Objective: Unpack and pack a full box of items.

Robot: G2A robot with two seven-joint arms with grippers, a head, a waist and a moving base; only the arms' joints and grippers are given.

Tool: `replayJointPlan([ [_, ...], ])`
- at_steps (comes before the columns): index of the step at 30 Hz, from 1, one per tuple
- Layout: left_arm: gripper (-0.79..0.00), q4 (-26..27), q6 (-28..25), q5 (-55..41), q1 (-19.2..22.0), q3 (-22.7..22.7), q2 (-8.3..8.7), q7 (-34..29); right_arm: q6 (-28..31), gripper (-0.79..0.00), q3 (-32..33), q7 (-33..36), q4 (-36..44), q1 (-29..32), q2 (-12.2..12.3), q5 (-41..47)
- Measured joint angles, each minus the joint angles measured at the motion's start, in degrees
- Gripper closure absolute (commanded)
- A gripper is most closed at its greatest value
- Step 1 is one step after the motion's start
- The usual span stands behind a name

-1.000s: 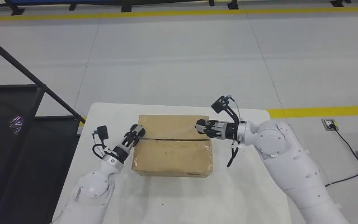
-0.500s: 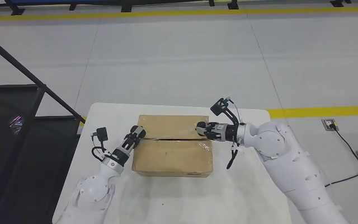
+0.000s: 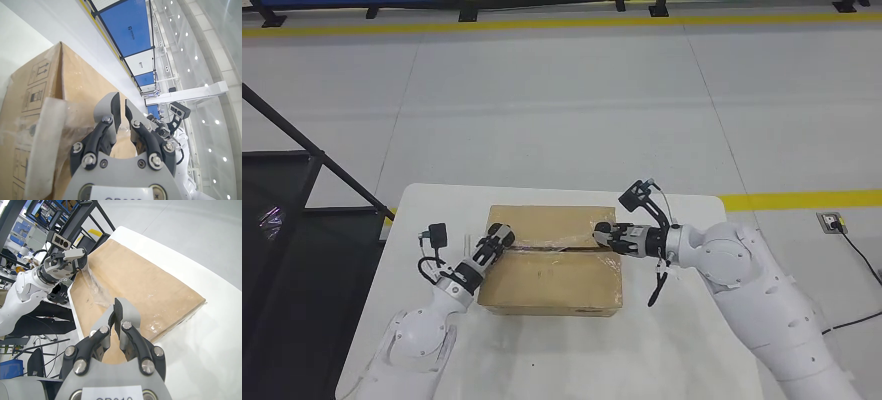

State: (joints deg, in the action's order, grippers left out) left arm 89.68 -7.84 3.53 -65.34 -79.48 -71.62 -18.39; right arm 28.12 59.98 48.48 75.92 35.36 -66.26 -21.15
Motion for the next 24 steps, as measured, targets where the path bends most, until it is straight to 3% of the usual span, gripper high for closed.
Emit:
replayJointPlan([
  [7, -0.126, 1.24, 0.17, 0.48, -1.38, -0.48, 0.19, -0.83, -0.13, 0.0, -0.24, 0.35, 0.03, -0.24, 0.06, 0.08],
  [17, -0.129, -1.07, 2.6, 1.52, 1.36, 2.58, -0.29, -0.59, -0.21, 0.0, -0.98, 0.56, -0.37, -0.7, 0.02, -0.01],
  [24, -0.123, 0.84, 3.14, 0.7, 0.88, 2.65, -0.3, -1.55, -0.19, 0.0, -0.71, 0.54, -0.11, -0.14, 0.26, -0.24],
])
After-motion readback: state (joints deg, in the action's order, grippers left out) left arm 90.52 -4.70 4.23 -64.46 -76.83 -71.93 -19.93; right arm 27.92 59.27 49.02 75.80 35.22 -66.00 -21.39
